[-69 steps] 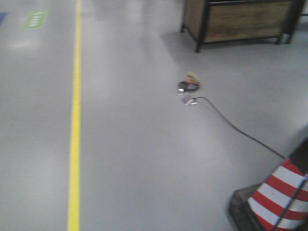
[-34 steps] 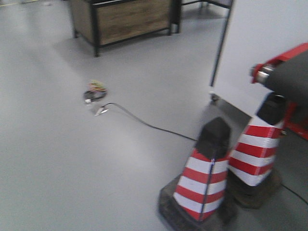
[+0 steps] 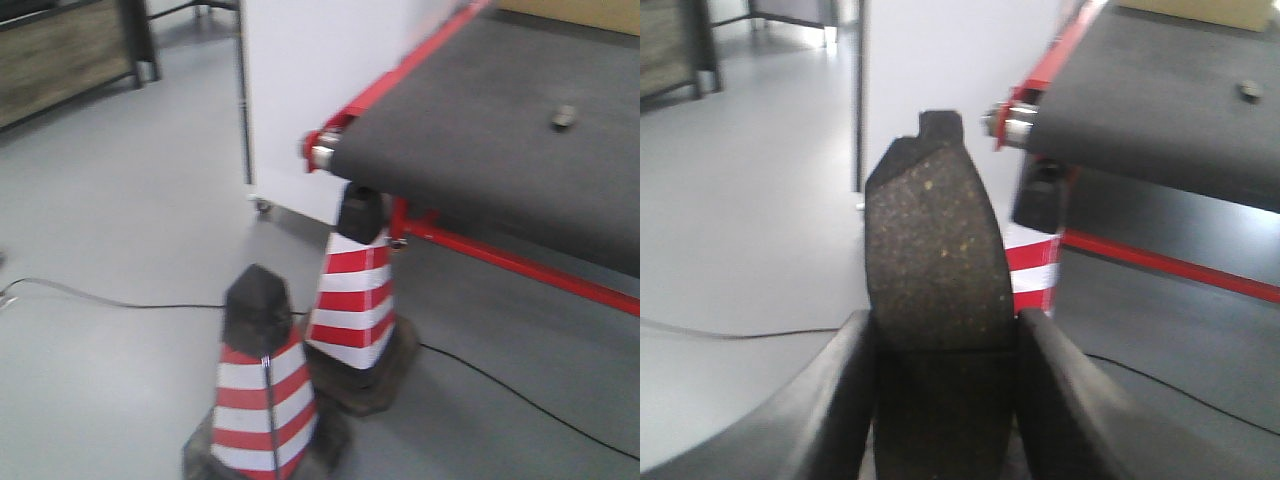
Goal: Move and align brake pads A on conveyor
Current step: 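Turn toward the conveyor belt and approach it, holding both pads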
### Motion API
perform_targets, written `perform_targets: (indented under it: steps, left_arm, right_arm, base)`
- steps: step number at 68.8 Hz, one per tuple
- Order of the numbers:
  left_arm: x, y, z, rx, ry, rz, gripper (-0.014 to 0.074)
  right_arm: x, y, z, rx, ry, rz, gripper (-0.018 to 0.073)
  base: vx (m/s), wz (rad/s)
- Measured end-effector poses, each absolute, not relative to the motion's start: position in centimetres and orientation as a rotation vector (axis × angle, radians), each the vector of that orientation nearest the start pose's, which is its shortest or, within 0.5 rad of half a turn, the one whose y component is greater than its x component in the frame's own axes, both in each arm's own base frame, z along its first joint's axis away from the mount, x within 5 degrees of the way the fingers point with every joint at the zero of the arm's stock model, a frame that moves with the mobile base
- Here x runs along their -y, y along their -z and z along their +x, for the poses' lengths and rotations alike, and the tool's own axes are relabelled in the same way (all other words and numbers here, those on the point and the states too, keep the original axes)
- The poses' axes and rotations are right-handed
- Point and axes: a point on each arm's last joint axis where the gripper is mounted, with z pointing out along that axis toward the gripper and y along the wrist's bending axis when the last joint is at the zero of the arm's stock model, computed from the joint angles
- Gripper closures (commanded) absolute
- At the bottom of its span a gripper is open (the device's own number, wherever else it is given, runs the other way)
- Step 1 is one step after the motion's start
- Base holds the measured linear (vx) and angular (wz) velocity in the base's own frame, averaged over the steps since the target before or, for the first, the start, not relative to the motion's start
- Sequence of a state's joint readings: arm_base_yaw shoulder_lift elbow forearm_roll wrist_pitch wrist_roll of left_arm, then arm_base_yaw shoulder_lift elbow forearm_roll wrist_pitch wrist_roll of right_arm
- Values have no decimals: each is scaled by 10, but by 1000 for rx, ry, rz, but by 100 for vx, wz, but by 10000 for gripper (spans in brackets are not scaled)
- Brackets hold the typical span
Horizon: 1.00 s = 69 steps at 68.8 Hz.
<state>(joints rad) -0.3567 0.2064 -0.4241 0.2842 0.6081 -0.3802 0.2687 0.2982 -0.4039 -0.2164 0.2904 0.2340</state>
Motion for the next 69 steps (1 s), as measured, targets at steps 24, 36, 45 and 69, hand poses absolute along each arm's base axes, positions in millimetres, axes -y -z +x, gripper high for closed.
perform_targets:
  steps: [24, 36, 45, 69]
  left_arm:
    - [4, -290, 52, -1854, 200, 84, 602]
    - [4, -290, 52, -1854, 201, 84, 602]
    - [4, -290, 52, -1854, 201, 84, 602]
    - [4, -290, 52, -1854, 201, 84, 602]
  right_arm:
    - [-14, -304, 73, -1657, -173, -155, 564]
    - [-14, -304, 73, -1657, -173, -155, 564]
    - [-14, -304, 73, -1657, -173, -155, 564]
    - [-14, -304, 73, -1657, -173, -155, 564]
  base:
    - [12, -78]
    - [8, -62]
    - [5, -41]
    - [5, -26]
